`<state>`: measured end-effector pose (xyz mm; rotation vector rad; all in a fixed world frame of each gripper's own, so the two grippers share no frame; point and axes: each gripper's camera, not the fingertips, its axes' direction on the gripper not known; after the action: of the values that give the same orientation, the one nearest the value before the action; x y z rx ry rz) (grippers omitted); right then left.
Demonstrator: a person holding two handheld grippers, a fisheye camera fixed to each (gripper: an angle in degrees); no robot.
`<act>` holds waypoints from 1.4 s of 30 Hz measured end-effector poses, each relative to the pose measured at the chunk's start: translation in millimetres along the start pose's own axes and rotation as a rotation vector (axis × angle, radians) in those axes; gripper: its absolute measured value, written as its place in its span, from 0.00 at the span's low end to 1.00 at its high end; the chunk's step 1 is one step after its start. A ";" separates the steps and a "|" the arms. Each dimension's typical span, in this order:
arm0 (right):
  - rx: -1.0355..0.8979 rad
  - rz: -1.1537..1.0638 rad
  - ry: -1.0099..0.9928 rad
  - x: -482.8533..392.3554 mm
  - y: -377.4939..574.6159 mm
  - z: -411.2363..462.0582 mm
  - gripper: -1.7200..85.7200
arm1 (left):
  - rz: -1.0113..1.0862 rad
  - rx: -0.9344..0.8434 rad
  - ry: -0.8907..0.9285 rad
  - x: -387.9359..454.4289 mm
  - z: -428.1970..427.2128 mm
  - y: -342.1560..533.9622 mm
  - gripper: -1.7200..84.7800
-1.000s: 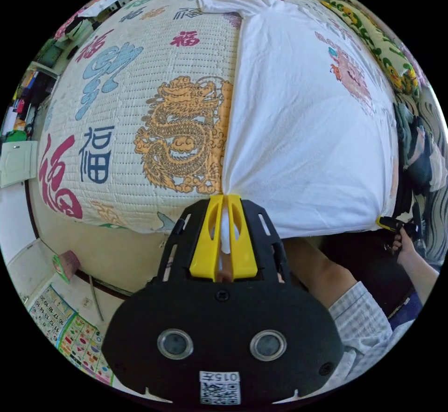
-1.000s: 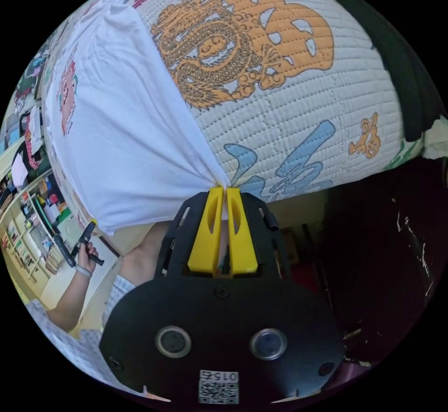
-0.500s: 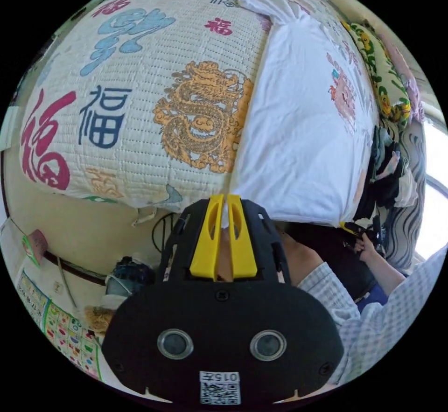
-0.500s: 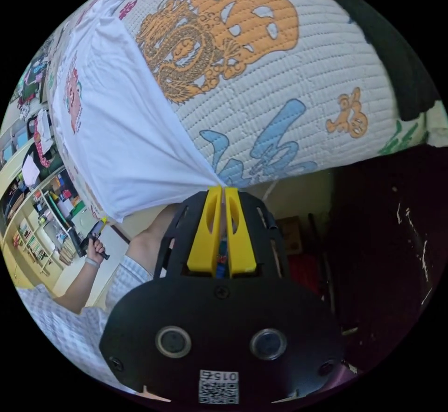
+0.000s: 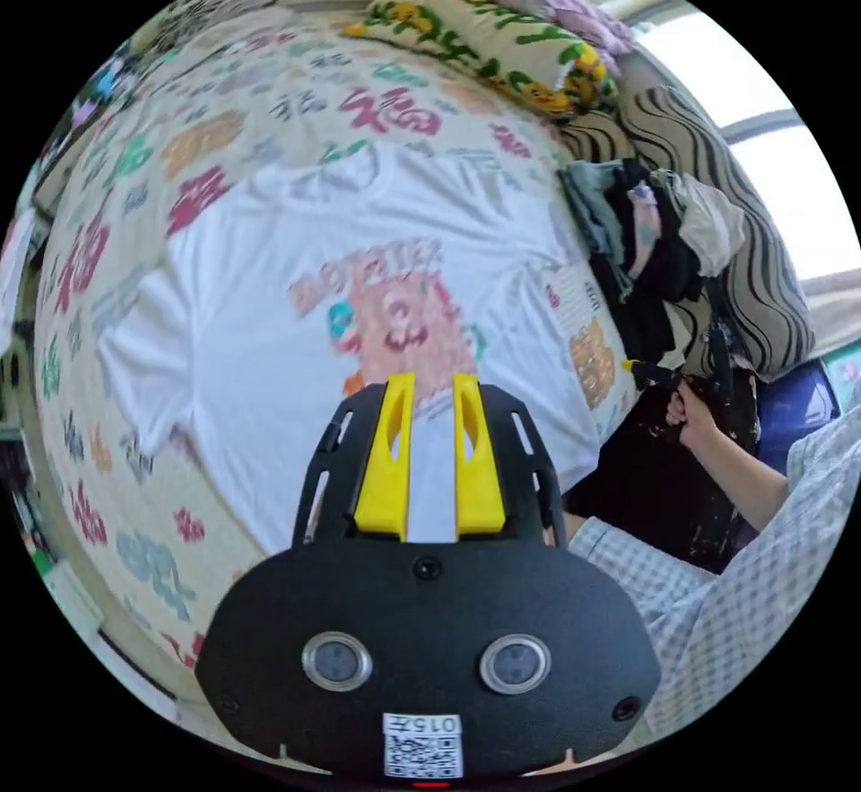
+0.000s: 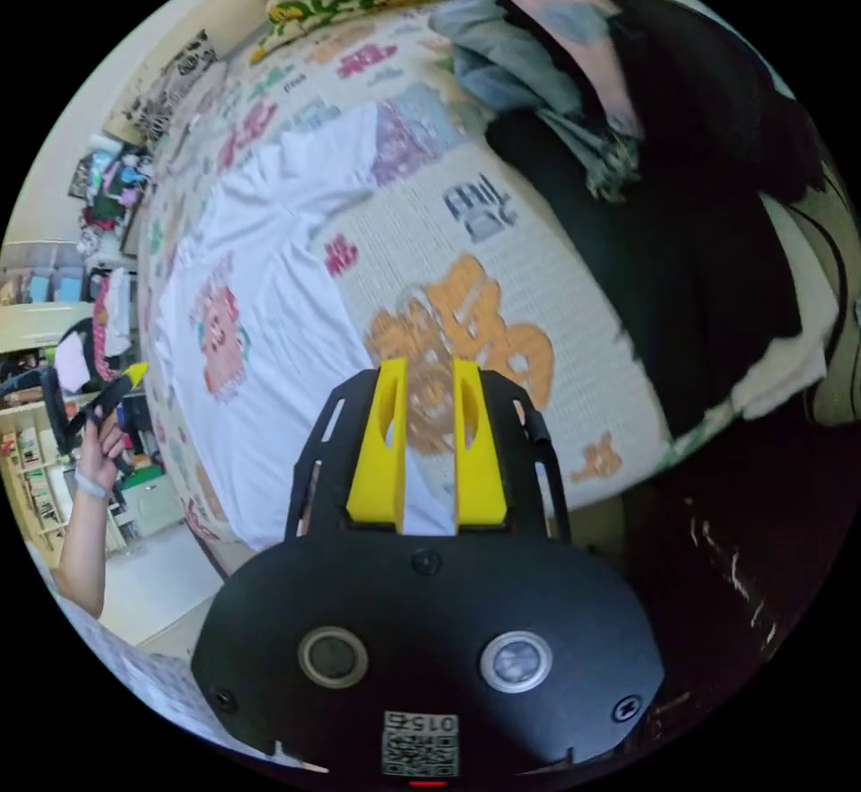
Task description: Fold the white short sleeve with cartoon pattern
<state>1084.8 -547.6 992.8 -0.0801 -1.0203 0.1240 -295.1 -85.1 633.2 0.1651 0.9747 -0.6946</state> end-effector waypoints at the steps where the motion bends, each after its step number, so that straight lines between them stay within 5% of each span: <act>1: 0.045 -0.014 -0.065 -4.5 -18.1 -5.8 0.11 | 0.118 0.034 0.029 25.5 10.6 -47.9 0.10; 10: 0.161 0.030 -0.282 -7.4 -129.7 -6.7 0.11 | 0.453 -0.012 0.114 164.7 140.7 -300.2 0.11; 19: 0.077 0.078 -0.408 9.1 -163.4 21.2 0.06 | 0.603 -0.229 -0.048 212.4 248.7 -348.8 0.04; 23: 0.091 0.033 -0.403 5.8 -166.6 15.2 0.03 | 0.671 -0.171 -0.057 213.8 241.1 -346.3 0.02; 33: 0.208 -0.289 -0.472 -71.2 -155.2 -45.0 0.02 | 0.439 0.223 0.052 81.1 66.2 -294.3 0.01; 42: -0.052 -0.568 -0.428 -191.2 -136.4 36.3 0.02 | 0.069 0.220 -0.026 -43.7 60.9 -197.3 0.01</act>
<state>964.0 -709.2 867.3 0.1984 -1.4359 -0.4203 -388.3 -243.6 736.8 0.3797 0.8622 -0.7384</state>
